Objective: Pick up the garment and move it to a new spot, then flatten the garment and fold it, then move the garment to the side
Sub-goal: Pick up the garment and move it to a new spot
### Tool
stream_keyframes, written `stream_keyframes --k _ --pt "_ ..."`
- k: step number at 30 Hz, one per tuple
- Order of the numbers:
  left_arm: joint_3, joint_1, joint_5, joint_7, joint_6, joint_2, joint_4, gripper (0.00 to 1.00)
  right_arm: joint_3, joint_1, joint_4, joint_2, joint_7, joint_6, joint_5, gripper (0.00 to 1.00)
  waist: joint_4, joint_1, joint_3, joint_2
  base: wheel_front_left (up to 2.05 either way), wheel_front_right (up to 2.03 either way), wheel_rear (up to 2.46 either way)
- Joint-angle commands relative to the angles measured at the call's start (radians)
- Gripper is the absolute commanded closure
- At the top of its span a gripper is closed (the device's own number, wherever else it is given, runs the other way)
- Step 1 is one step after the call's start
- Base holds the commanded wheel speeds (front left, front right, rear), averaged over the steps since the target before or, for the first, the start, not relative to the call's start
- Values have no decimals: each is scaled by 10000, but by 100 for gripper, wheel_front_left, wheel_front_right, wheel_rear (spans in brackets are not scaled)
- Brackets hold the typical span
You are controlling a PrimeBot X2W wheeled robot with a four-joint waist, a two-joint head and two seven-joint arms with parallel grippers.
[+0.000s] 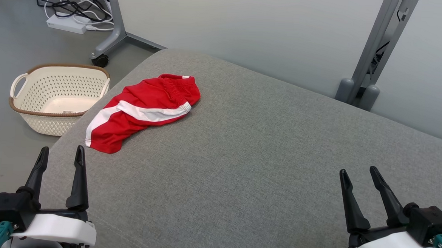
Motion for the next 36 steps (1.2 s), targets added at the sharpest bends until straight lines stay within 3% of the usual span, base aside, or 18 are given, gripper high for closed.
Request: stream_keyframes --k 1,14,22,27,36 --pt "-4 -100 -41 -39 -76 92 34 0 -16 -19 20 -47 -88 4 84 0 9 0 2 0 0 0 0" --pt "-138 -575 24 8 0 124 -55 0 -9 -98 0 -47 -172 4 140 0 -74 0 85 0 0 0 0" --pt "-64 -2765 235 138 -194 488 253 0 100 -308 -98 -52 8 4 -52 0 -865 0 502 0 0 0 0" --pt "-113 -4462 43 603 -682 816 1665 0 121 -490 -309 -52 182 4 -234 0 -1774 0 1071 0 0 0 0" --pt "-410 -6298 -496 1344 -1773 952 6092 0 79 -980 -572 -50 318 4 -410 0 -3238 0 2416 0 0 0 0"
